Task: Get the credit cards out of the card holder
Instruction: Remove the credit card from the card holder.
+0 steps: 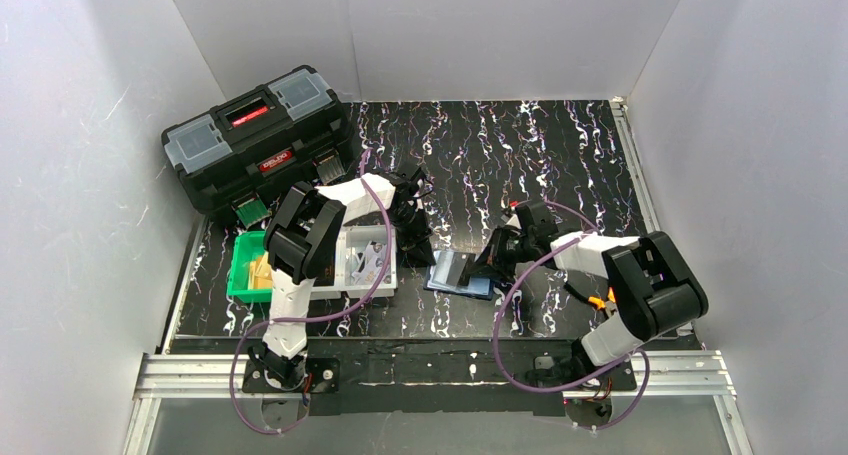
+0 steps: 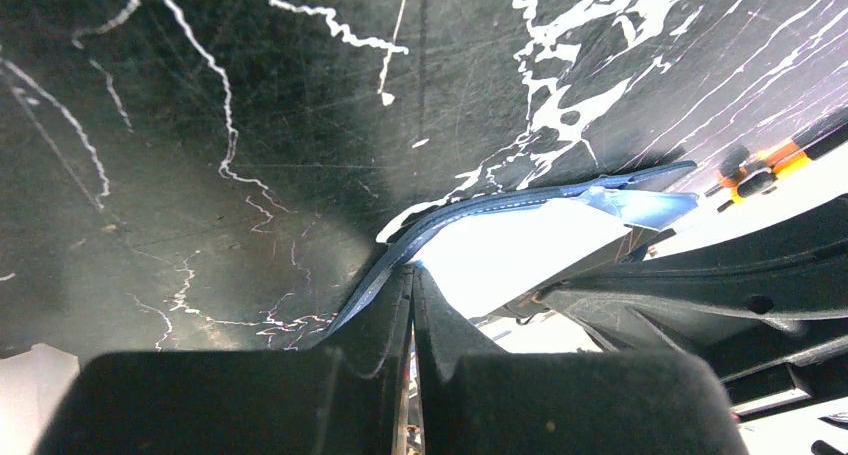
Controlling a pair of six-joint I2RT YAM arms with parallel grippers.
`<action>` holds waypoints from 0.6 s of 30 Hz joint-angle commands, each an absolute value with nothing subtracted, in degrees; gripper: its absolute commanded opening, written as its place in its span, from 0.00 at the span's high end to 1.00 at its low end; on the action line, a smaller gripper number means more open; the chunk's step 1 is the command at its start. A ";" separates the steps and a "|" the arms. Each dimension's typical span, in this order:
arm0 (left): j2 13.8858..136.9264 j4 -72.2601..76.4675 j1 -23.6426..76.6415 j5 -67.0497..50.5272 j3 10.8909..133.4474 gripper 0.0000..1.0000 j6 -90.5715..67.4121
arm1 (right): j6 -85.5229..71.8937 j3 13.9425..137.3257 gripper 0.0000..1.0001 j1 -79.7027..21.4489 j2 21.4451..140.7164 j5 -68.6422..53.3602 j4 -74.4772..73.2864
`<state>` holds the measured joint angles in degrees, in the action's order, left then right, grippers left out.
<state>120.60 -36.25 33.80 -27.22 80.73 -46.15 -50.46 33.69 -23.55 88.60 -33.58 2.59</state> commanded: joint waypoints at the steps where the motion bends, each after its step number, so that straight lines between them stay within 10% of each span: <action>1: 129.18 -36.07 34.54 -8.42 76.02 1.00 -44.39 | -47.86 31.28 0.99 -22.56 85.50 -28.93 -2.45; 18: 128.13 -39.57 34.50 -5.33 80.28 1.00 -43.26 | -45.38 28.36 0.99 -20.67 75.85 -25.65 -8.06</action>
<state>121.40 -38.92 33.93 -26.52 83.40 -46.22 -47.35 29.10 -21.32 78.17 -28.80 -3.99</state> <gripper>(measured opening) 0.008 0.031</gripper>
